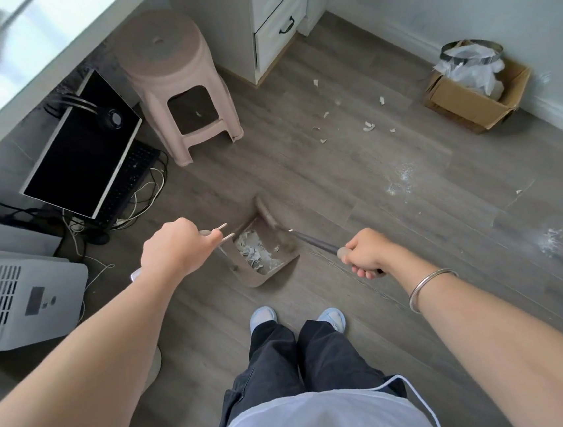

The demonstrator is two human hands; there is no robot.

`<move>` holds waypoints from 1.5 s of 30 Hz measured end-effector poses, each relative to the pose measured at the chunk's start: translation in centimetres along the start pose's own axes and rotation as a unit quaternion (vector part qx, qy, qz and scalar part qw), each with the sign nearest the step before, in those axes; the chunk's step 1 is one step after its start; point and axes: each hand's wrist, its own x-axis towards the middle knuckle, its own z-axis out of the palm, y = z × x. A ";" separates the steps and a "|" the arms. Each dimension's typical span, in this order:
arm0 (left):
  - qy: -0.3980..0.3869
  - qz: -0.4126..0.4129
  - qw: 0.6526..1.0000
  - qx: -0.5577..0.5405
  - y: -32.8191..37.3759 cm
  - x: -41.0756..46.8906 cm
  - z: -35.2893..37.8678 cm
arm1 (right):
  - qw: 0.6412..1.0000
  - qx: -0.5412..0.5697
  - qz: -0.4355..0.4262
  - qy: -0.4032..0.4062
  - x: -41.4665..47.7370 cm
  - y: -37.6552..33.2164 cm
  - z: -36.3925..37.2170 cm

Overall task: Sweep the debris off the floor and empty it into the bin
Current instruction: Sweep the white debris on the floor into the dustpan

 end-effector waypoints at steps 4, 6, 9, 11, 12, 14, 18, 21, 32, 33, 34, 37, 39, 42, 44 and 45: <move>0.008 -0.004 1.000 0.001 -0.4 0.1 -0.3 | 0.999 0.047 -0.015 -0.007 -1.1 -0.5 -1.7; 0.018 -0.012 1.000 -0.006 -1.0 0.2 -0.8 | 0.998 0.056 -0.017 0.006 -1.5 -0.7 -1.9; 0.030 -0.014 0.999 -0.004 -2.3 0.1 -1.7 | 0.998 0.058 -0.017 0.030 -1.8 -1.2 -1.7; 0.034 -0.014 0.999 -0.001 -3.3 0.0 -2.1 | 0.997 0.061 -0.012 0.045 -1.6 -1.6 -1.8; 0.034 -0.015 0.999 -0.001 -3.9 -0.1 -2.3 | 0.997 0.062 -0.008 0.051 -1.5 -1.8 -1.8; 0.039 -0.020 0.999 -0.003 -5.6 -0.4 -2.8 | 0.996 0.070 -0.002 0.059 -1.0 -2.1 -1.5; 0.053 -0.030 0.998 0.005 -9.5 -1.4 -3.6 | 0.994 0.084 0.013 0.064 -0.1 -2.9 -0.5; 0.066 -0.045 0.997 0.008 -11.7 -2.1 -4.1 | 0.994 0.094 0.021 0.061 0.1 -3.9 0.3; 0.106 -0.134 0.982 -0.076 -14.5 -1.9 -5.5 | 0.994 0.106 -0.008 -0.011 -0.8 -6.9 3.9; 0.108 -0.137 0.981 -0.084 -14.2 -1.8 -5.6 | 0.993 0.113 -0.006 -0.023 -1.1 -7.1 4.2; 0.111 -0.140 0.980 -0.091 -14.1 -1.7 -5.7 | 0.993 0.114 -0.003 -0.034 -1.3 -7.3 4.6; 0.114 -0.137 0.980 -0.092 -13.9 -1.6 -5.7 | 0.993 0.100 0.012 -0.054 -1.5 -7.4 5.6; 0.119 -0.130 0.981 -0.081 -13.8 -1.4 -5.8 | 0.994 0.098 0.024 -0.053 -1.2 -7.0 6.1; 0.119 -0.120 0.983 -0.076 -13.4 -0.8 -6.2 | 0.993 0.106 0.043 -0.035 -0.9 -6.2 5.5; 0.115 -0.116 0.983 -0.082 -12.7 -0.2 -6.4 | 0.992 0.112 0.052 -0.016 -0.4 -5.4 4.5; 0.112 -0.113 0.984 -0.084 -12.2 0.0 -6.5 | 0.992 0.113 0.059 -0.005 -0.2 -4.9 4.0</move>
